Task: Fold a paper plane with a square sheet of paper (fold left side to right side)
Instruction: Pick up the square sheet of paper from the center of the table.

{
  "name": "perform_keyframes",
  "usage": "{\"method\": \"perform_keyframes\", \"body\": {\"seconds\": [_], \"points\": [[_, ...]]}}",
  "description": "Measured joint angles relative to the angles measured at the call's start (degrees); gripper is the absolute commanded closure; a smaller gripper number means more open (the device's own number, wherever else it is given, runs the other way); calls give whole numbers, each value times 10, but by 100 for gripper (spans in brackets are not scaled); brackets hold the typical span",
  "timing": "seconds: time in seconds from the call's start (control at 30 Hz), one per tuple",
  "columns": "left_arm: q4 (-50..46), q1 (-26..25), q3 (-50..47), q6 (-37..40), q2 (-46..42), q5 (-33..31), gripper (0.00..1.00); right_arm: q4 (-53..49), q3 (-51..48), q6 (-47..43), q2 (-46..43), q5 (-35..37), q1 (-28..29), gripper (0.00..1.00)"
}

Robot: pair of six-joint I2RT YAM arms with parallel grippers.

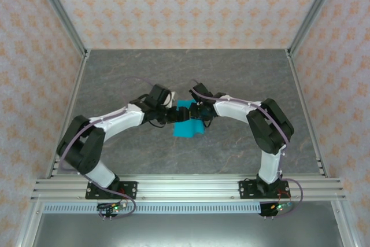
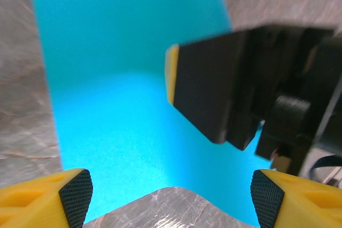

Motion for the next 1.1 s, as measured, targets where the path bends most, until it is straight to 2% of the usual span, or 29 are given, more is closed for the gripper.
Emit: {"method": "perform_keyframes", "body": {"seconds": [0.27,0.5,0.7,0.93,1.1], "points": [[-11,93,-48,6,-120,-1,17,50,-43,16,-55,-79,-14,72],[-14,150,-88,4,-207,32,14,180,-144,51,-152,-207,-104,72],[35,153,-90,-23,-267,97,11,293,-206,79,-243,-336,-201,72],[107,153,-84,-67,-295,173,8,349,-196,91,-368,-438,-221,73],[143,131,-25,-79,-290,206,7,363,-136,109,-422,-482,-220,73]]}}
